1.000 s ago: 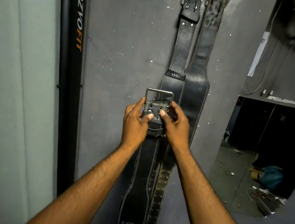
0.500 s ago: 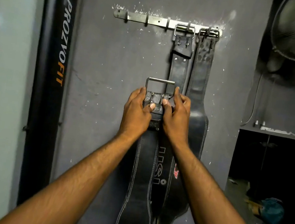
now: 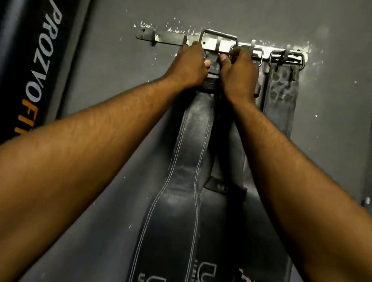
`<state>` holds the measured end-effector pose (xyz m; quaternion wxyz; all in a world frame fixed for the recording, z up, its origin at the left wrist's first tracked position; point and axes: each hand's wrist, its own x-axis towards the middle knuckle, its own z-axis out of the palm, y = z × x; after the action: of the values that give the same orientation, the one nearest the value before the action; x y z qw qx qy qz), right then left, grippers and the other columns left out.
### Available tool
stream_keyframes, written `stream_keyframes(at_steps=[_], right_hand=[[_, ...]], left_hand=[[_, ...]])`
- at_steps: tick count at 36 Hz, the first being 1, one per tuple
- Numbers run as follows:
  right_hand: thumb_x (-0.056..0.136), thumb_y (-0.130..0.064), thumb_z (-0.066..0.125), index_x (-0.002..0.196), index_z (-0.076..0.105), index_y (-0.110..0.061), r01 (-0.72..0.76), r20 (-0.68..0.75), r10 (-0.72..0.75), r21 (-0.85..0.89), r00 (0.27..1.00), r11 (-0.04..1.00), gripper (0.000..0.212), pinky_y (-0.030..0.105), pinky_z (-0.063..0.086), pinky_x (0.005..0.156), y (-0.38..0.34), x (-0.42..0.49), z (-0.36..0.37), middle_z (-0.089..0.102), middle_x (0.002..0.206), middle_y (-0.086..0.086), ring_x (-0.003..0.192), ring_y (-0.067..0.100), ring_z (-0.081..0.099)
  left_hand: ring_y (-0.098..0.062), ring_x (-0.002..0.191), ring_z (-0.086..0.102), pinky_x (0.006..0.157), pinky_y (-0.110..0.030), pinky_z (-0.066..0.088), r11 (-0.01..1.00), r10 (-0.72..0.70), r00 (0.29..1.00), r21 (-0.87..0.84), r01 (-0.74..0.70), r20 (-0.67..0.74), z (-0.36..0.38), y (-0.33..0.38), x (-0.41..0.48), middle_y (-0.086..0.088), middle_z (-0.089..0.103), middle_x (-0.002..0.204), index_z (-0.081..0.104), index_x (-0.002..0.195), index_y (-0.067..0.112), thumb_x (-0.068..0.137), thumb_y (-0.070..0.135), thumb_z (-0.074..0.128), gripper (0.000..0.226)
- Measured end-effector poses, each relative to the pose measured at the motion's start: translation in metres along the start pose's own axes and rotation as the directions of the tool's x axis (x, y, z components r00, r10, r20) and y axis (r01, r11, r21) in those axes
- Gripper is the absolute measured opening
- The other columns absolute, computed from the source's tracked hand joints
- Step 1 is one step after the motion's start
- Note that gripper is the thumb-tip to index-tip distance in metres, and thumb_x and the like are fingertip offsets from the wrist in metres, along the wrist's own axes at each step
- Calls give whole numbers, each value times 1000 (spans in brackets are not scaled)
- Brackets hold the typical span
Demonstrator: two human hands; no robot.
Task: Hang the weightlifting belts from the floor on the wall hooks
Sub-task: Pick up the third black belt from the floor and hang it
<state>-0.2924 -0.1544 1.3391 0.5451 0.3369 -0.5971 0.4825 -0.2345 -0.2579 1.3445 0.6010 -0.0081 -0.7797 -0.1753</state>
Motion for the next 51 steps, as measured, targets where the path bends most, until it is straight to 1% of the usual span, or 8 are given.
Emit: stream_keyframes(at_steps=[7,13,22,25,30,35,46,51], right_hand=[[103,-20,50,125,55,-7,-25,74,36,-147,997,989,26,22,30,56,1,47,8,54,102,0,88,14,48],[99,-18,53,121,59,-8,-26,121,60,-262,991,965,25,27,35,83,-3,47,15,46,142,12,108,23,54],[98,-8,55,132,52,-5,49,242,27,-302,970,952,34,24,44,97,-14,-13,5,35,145,16,105,18,46],[94,-6,59,146,39,-3,59,207,-17,-200,978,978,56,28,42,104,-12,-39,6,34,149,17,121,23,50],[87,4,57,149,39,-9,-6,174,18,-67,985,998,67,8,32,88,1,-90,-5,47,140,13,120,21,52],[87,-12,72,136,55,-13,-269,248,273,-49,930,962,52,18,52,76,15,-144,-17,68,98,1,81,8,61],[85,-28,75,120,65,-21,-374,405,408,-165,818,913,37,36,55,92,25,-226,-24,74,105,1,98,21,69],[90,-43,67,121,60,-28,-431,373,478,-208,795,878,35,36,51,89,29,-240,-16,72,106,7,103,30,65]], left_hand=[[-35,121,58,97,-36,45,1000,15,1000,23,-16,6,5,4,46,-22,63,127,61,122,-3,100,21,51,34],[-31,116,62,89,-33,48,1000,-25,999,-2,25,24,9,-6,48,-20,66,123,62,118,-2,98,23,56,33],[-26,112,64,91,-22,46,962,-97,995,-255,100,25,19,-27,3,-9,70,119,68,116,10,98,28,56,28],[-15,130,50,116,-33,35,903,-124,989,-403,146,80,17,-30,-23,-3,53,147,47,146,19,101,32,50,47],[-12,141,36,113,-26,35,860,-132,979,-472,191,156,16,-39,-80,4,29,160,15,159,19,100,15,55,72],[-11,124,54,101,-25,48,773,-165,940,-553,311,298,22,-51,-137,-4,32,161,19,158,18,100,5,53,68],[-20,109,69,96,-39,57,613,-292,852,-598,516,435,45,-94,-238,-9,68,127,55,135,15,99,6,55,37],[-16,98,69,87,-34,57,764,-337,886,-456,455,319,42,-85,-236,4,70,108,61,111,25,93,18,60,19]])
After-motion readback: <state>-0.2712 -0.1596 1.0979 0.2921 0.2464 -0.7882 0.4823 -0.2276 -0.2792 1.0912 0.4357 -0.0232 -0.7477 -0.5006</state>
